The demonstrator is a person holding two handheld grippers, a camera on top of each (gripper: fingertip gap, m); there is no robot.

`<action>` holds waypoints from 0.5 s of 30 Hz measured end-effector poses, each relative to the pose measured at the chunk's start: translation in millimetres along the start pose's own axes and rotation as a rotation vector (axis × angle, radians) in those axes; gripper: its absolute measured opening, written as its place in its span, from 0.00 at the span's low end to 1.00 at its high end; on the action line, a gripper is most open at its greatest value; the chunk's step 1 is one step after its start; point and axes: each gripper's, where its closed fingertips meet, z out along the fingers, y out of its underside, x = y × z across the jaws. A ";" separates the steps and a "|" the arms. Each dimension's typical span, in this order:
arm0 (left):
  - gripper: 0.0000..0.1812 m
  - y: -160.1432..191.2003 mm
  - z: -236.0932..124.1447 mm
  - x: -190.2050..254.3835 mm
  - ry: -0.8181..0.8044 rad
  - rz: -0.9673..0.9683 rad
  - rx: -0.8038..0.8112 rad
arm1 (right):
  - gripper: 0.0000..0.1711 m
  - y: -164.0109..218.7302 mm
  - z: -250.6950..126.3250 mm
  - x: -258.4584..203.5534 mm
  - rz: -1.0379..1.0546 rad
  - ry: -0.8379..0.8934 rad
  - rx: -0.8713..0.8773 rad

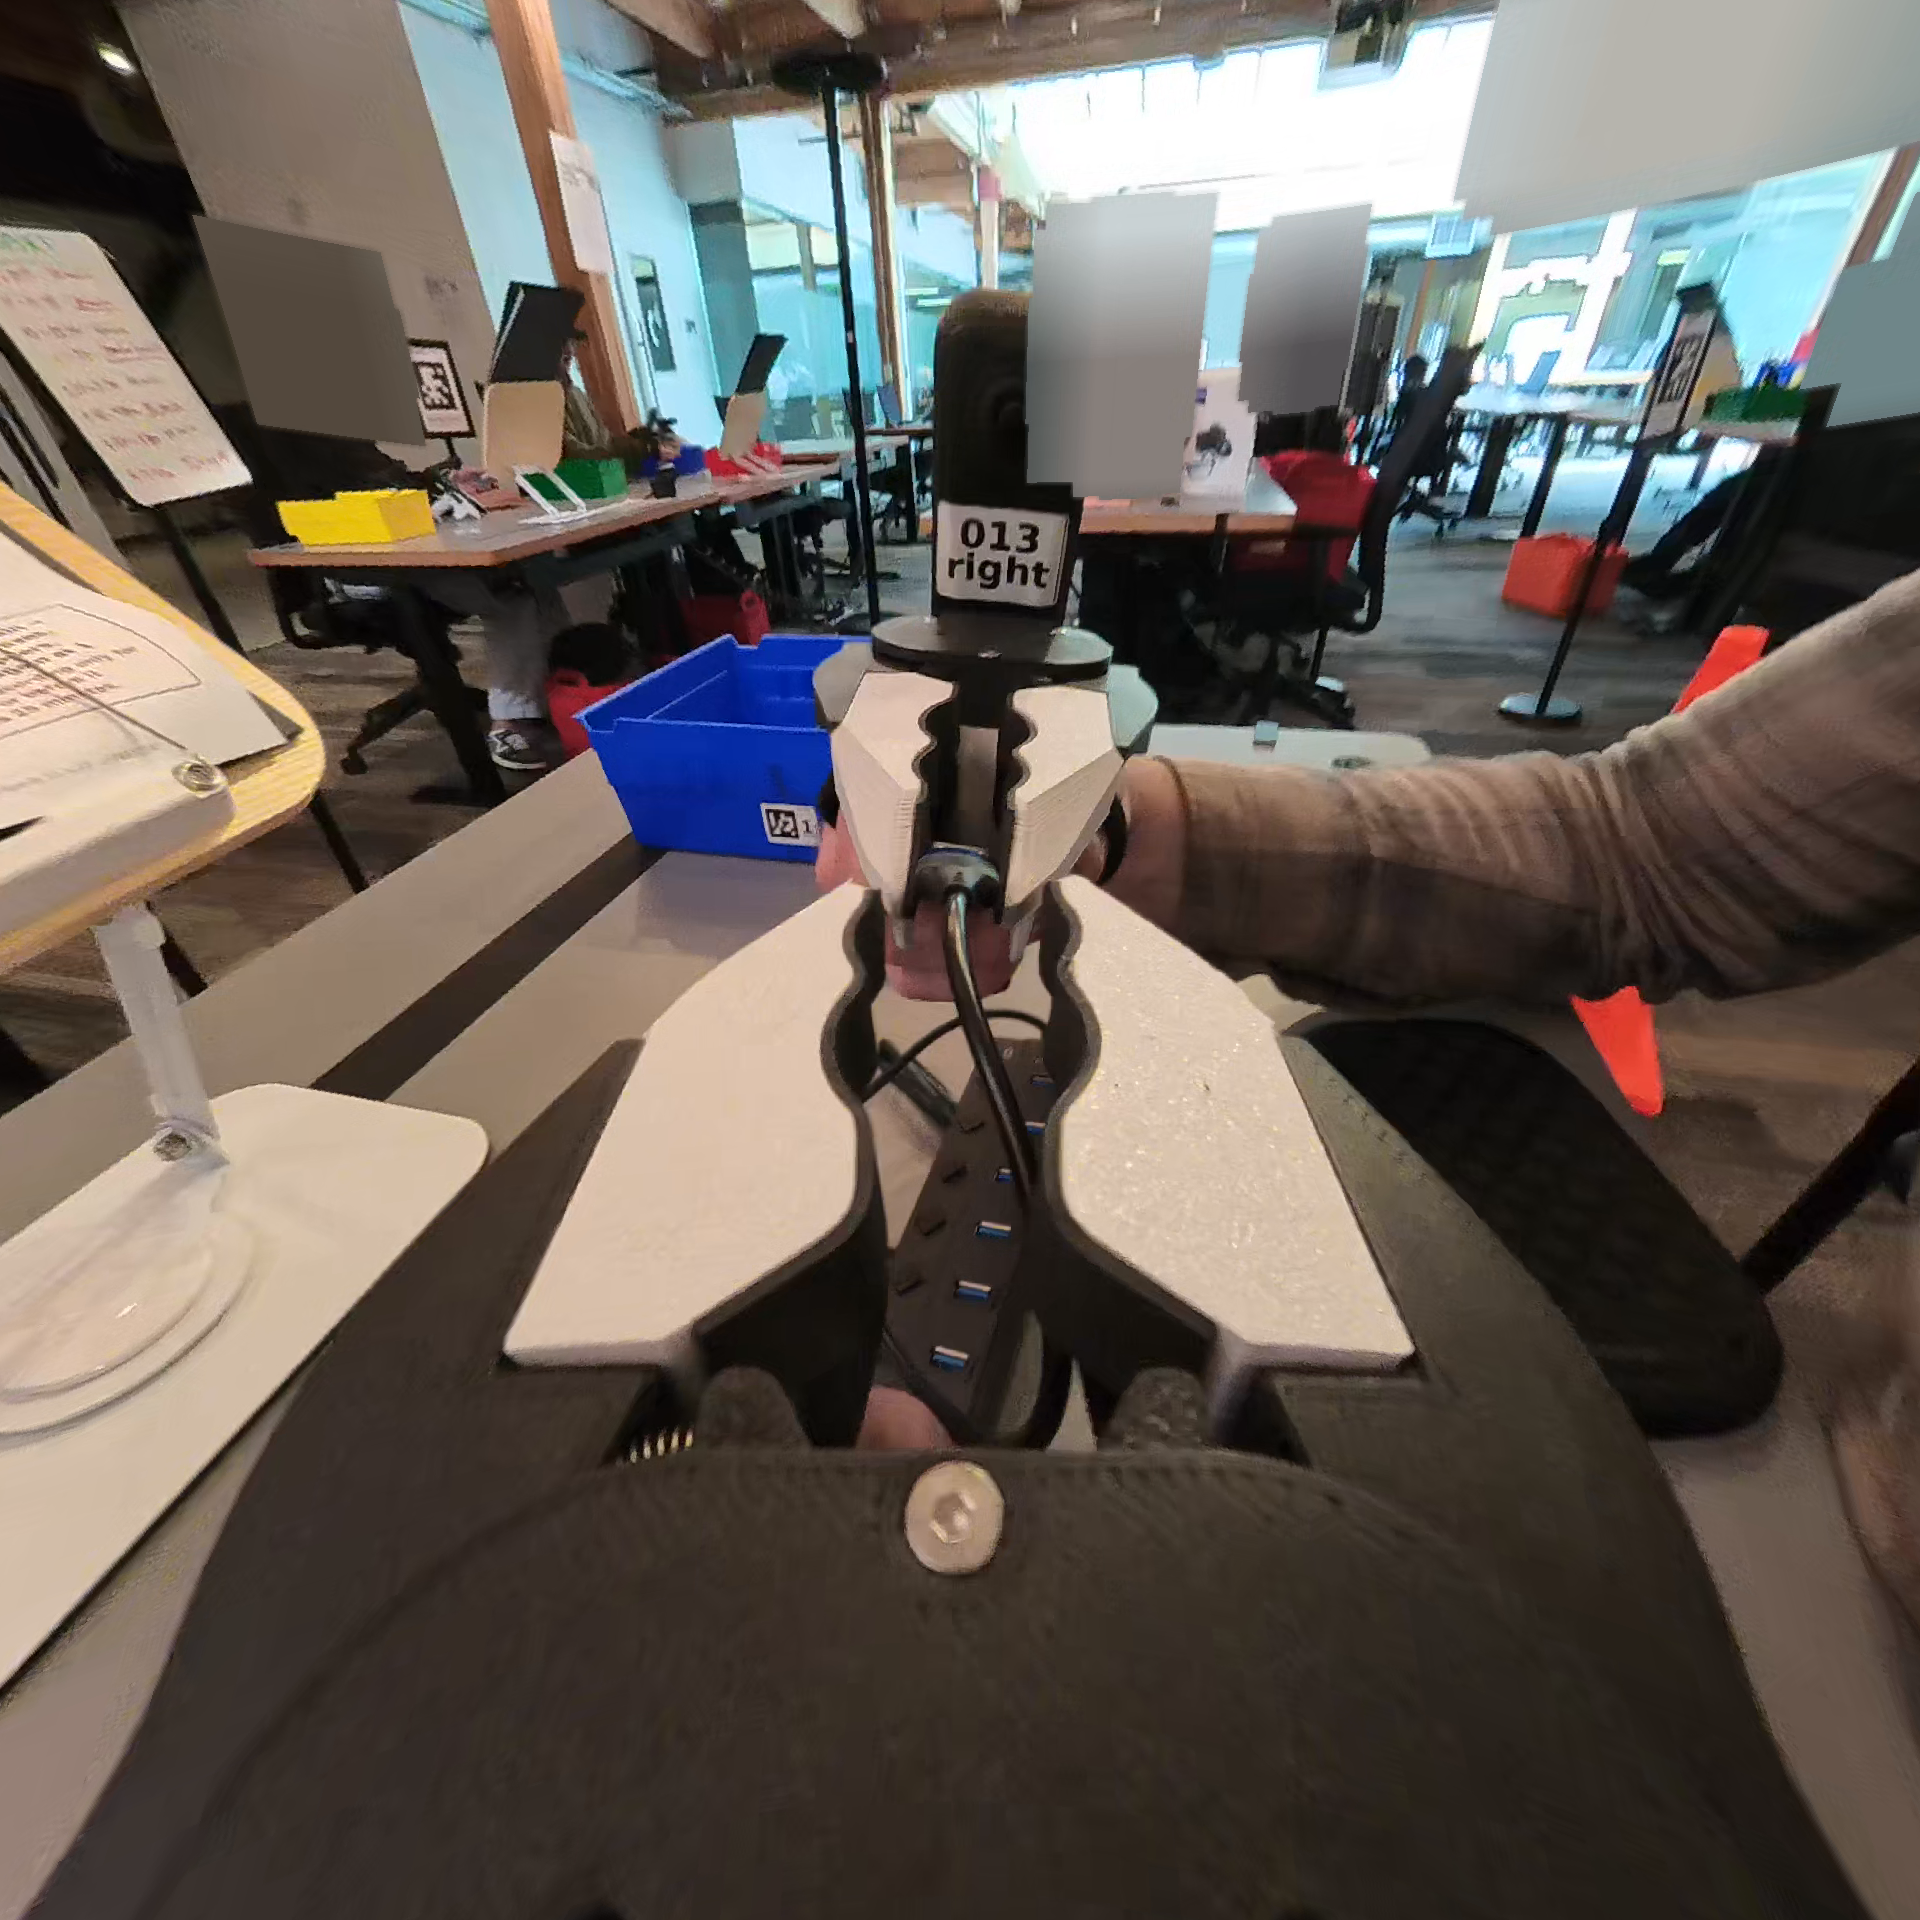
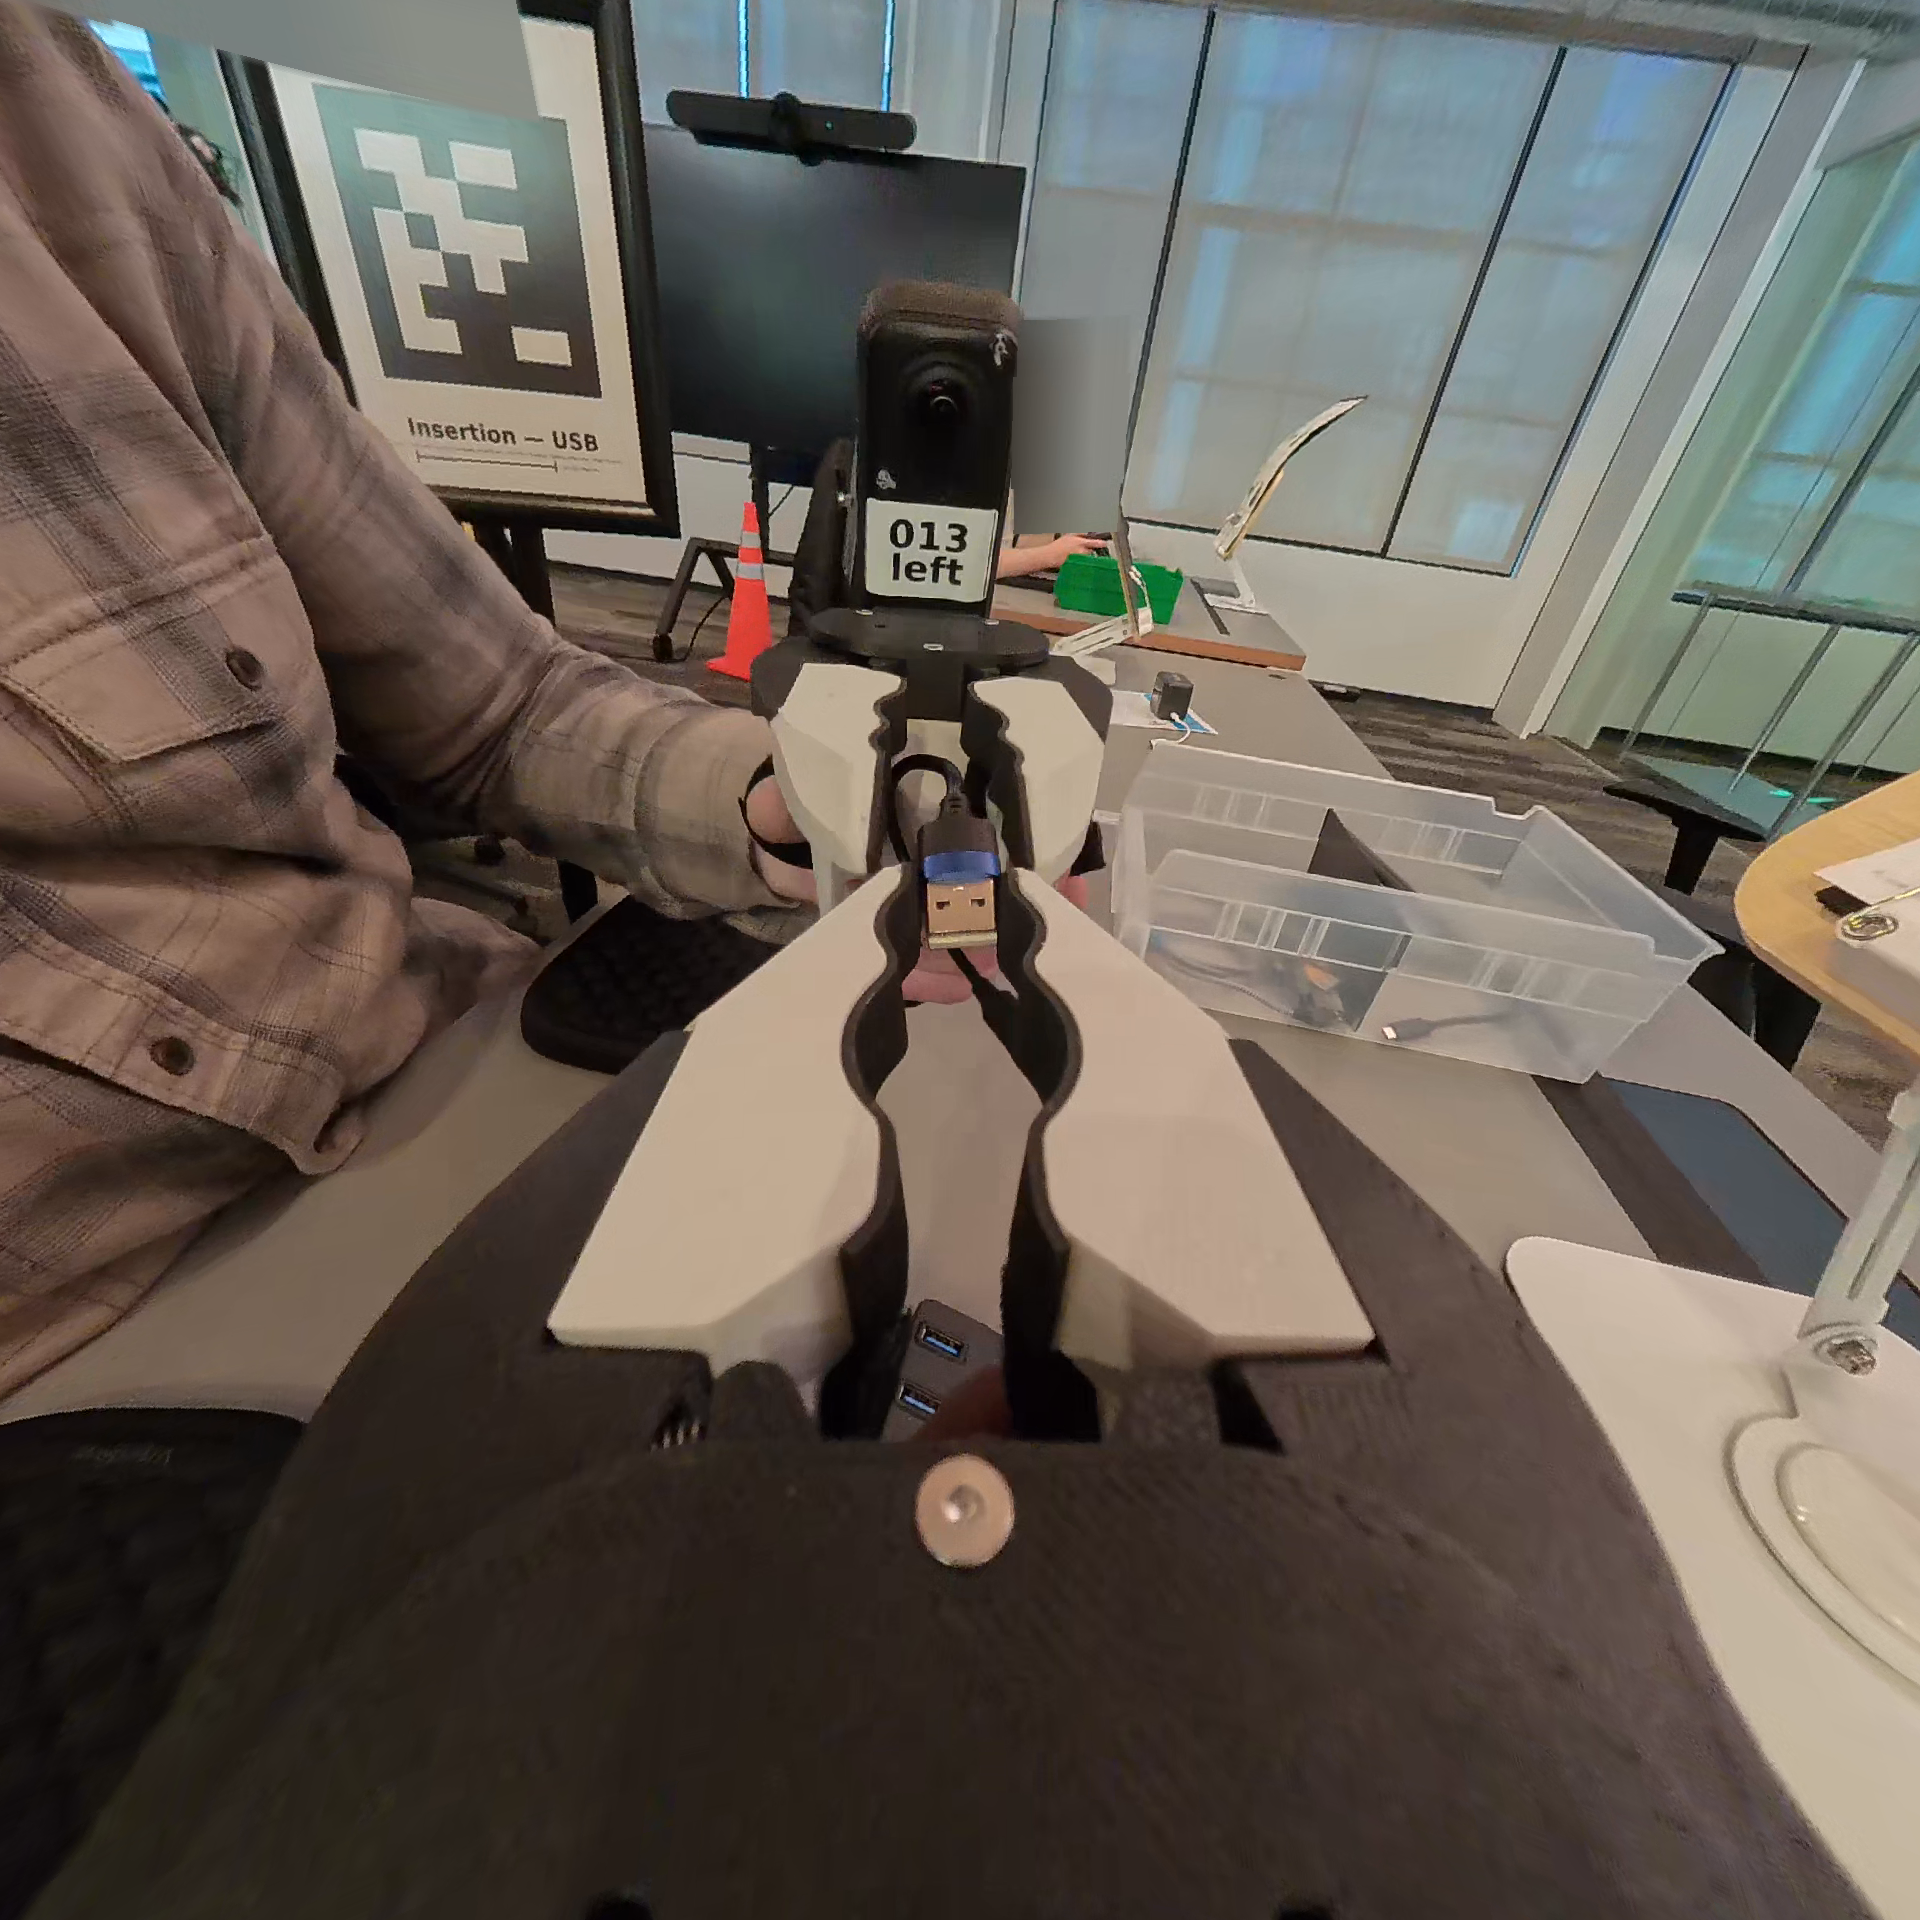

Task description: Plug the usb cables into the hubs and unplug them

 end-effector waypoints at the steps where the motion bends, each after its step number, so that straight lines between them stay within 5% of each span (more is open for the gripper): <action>1: 0.15 -2.6 -0.7 -1.3 -0.015 -0.009 0.020 | 0.07 -0.1 0.6 1.0 -0.003 -0.001 -0.007; 15: 0.10 -23.6 -19.1 -13.1 -0.116 0.004 0.148 | 0.08 -15.0 17.2 12.3 -0.015 -0.074 -0.038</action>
